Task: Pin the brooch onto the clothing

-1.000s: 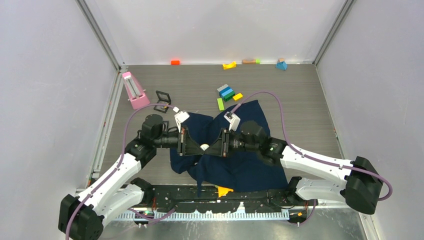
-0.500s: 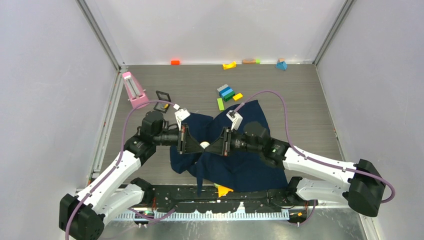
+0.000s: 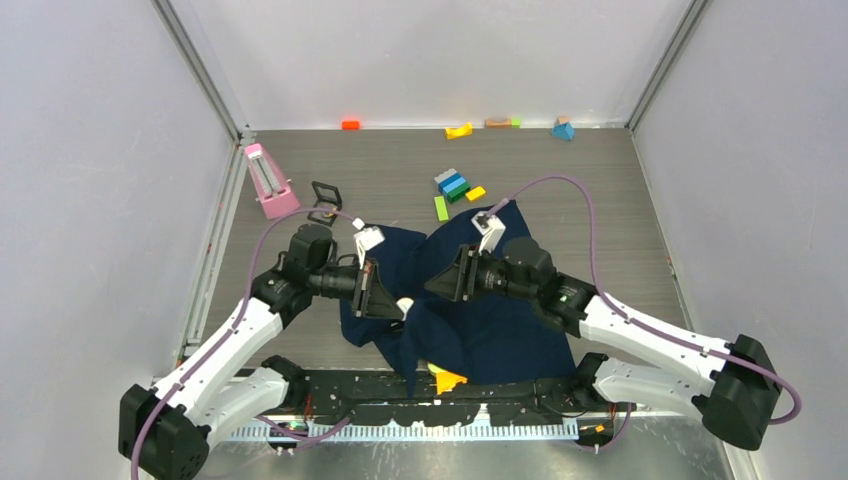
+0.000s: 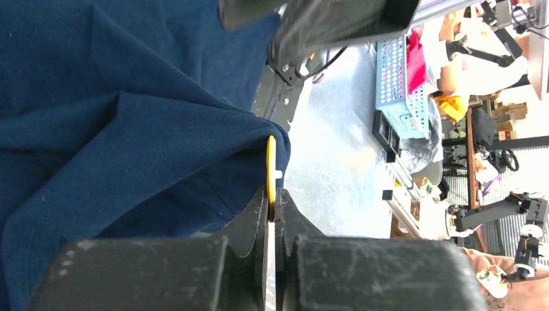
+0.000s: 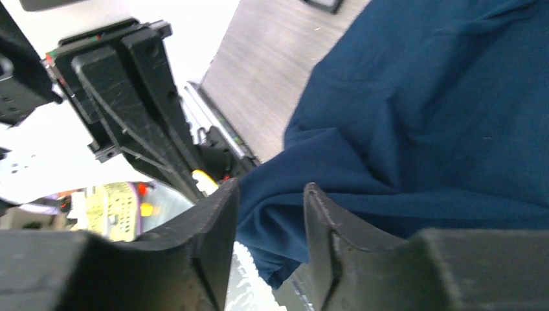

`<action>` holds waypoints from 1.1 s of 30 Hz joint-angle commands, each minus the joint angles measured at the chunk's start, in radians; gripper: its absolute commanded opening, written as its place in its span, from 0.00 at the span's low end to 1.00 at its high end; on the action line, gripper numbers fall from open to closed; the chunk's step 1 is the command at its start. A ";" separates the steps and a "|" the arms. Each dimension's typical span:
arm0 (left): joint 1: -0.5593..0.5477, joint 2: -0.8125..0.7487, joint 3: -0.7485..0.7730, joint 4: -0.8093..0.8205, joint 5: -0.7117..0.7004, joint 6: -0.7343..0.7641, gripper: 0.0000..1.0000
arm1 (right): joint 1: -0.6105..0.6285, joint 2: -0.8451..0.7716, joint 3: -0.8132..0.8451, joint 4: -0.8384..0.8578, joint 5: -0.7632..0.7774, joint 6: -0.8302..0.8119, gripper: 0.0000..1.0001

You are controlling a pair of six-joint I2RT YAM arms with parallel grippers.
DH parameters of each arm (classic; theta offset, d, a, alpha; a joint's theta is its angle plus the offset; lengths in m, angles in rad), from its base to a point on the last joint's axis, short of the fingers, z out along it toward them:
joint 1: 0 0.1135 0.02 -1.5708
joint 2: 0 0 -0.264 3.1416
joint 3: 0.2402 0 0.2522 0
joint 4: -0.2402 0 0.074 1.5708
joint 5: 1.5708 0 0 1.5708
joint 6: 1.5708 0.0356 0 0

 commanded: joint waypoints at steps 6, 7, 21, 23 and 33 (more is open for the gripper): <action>-0.003 -0.023 0.063 -0.179 -0.130 0.076 0.05 | -0.036 -0.063 0.163 -0.429 0.369 -0.181 0.66; -0.003 -0.030 0.066 -0.184 -0.136 0.074 0.10 | -0.043 -0.059 0.174 -0.476 0.413 -0.193 0.66; -0.002 -0.060 0.237 -0.299 -0.458 0.075 0.94 | -0.095 -0.167 0.164 -0.602 0.679 -0.194 0.70; -0.001 -0.009 0.280 -0.328 -0.543 0.081 0.95 | -0.095 -0.203 0.148 -0.604 0.694 -0.192 0.71; 0.143 0.317 0.536 -0.385 -0.811 0.101 0.96 | -0.096 -0.312 0.098 -0.617 0.729 -0.211 0.72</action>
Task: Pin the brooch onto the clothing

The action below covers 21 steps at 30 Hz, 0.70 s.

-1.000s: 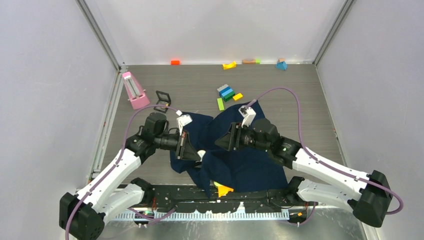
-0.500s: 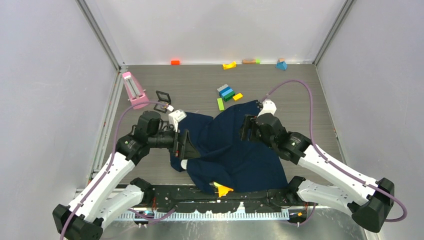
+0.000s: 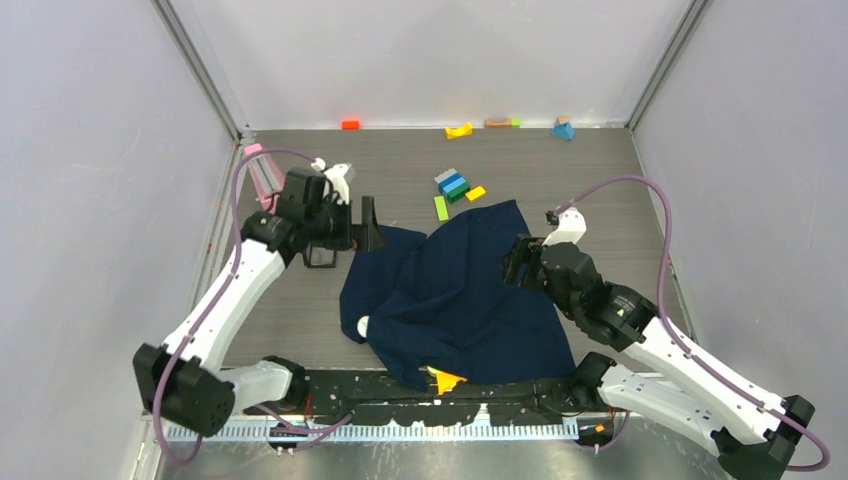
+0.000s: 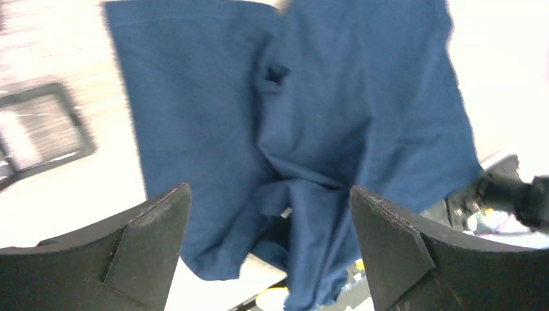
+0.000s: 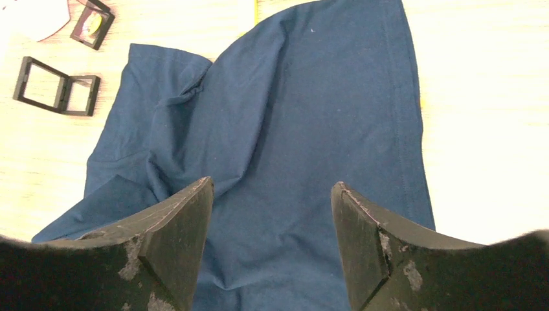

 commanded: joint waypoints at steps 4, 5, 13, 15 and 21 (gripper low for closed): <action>0.057 0.215 0.183 -0.036 -0.237 0.069 0.96 | -0.004 -0.066 -0.034 -0.003 0.084 0.001 0.71; 0.063 0.246 0.204 -0.040 -0.258 0.090 0.96 | -0.004 -0.075 -0.038 -0.004 0.083 0.001 0.72; 0.116 0.438 0.308 -0.002 -0.298 0.319 0.95 | -0.004 -0.193 -0.066 -0.010 0.079 -0.005 0.73; 0.123 0.494 0.332 -0.010 -0.279 0.401 0.95 | -0.004 -0.211 -0.067 -0.010 0.079 -0.007 0.73; 0.151 0.643 0.385 -0.007 -0.225 0.530 0.95 | -0.004 -0.239 -0.072 -0.010 0.077 -0.017 0.72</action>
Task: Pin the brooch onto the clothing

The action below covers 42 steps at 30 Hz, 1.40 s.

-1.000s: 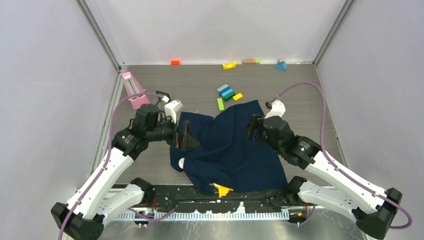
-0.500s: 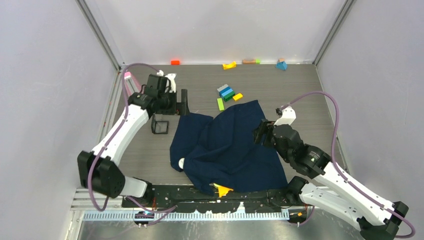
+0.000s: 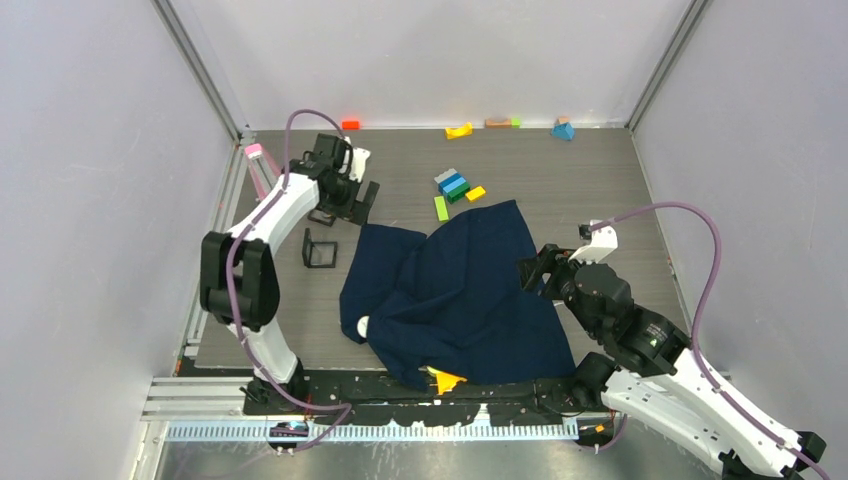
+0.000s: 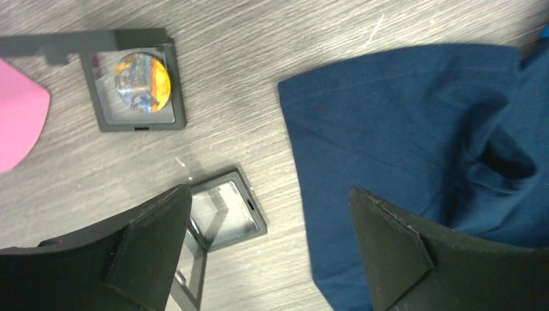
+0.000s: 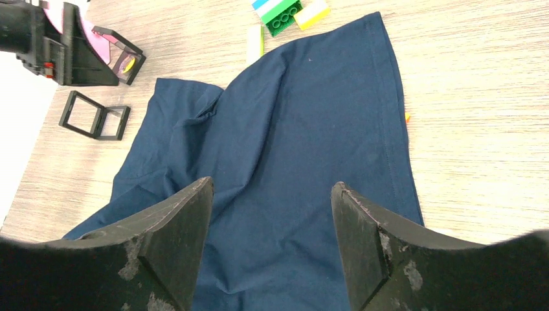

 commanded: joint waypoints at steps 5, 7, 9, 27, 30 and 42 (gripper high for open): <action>0.066 0.148 0.087 0.040 0.056 0.176 0.94 | -0.004 -0.006 -0.005 0.017 0.039 -0.015 0.72; 0.077 0.169 0.094 0.055 0.055 0.188 0.94 | -0.004 -0.004 -0.007 0.022 0.039 -0.011 0.72; 0.089 0.189 0.102 0.072 0.056 0.186 0.94 | -0.004 -0.001 -0.015 0.035 0.035 -0.008 0.72; 0.116 0.311 0.154 0.126 -0.021 0.201 0.92 | -0.004 0.085 -0.016 0.048 0.035 -0.047 0.66; 0.117 0.309 0.144 0.145 -0.046 0.202 0.92 | -0.004 0.096 -0.019 0.051 0.023 -0.049 0.64; 0.121 0.376 0.213 0.096 -0.106 0.224 0.84 | -0.004 0.095 -0.026 0.055 -0.008 -0.049 0.61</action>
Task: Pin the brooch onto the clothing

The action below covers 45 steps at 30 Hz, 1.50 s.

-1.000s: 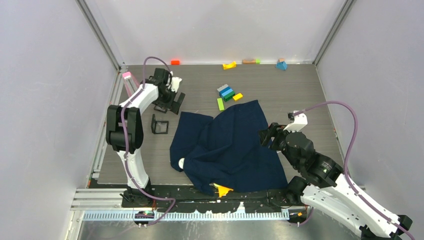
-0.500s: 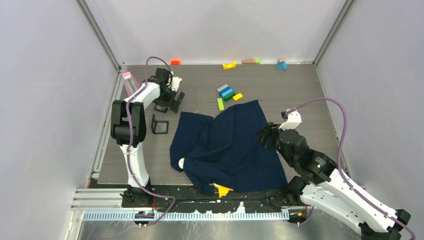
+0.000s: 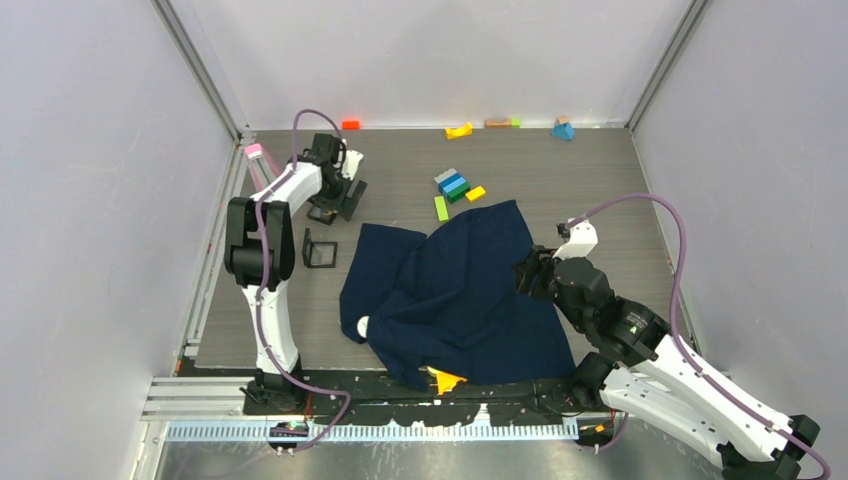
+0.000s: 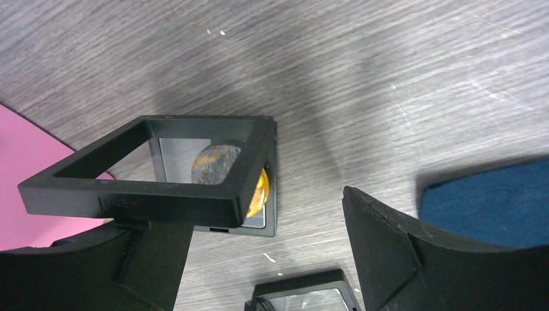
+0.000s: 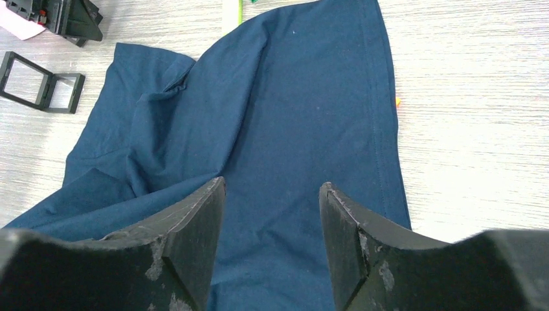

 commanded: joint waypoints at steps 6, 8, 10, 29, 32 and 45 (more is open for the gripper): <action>0.014 0.040 0.050 -0.018 -0.063 0.035 0.79 | -0.004 0.003 -0.009 0.044 -0.016 -0.003 0.59; 0.014 0.035 0.040 -0.017 -0.063 0.036 0.74 | -0.004 0.007 -0.008 0.045 -0.018 -0.003 0.58; 0.014 0.023 0.025 -0.011 -0.062 0.036 0.66 | -0.004 0.011 -0.007 0.045 -0.018 -0.003 0.57; 0.004 -0.109 -0.098 0.052 -0.027 0.007 0.38 | -0.004 0.044 -0.008 0.073 -0.062 0.003 0.47; 0.004 -0.135 -0.109 0.056 -0.021 0.000 0.36 | -0.004 0.041 -0.009 0.072 -0.063 0.002 0.47; 0.004 -0.106 -0.067 0.059 0.024 -0.039 0.58 | -0.004 0.045 -0.009 0.073 -0.067 -0.006 0.46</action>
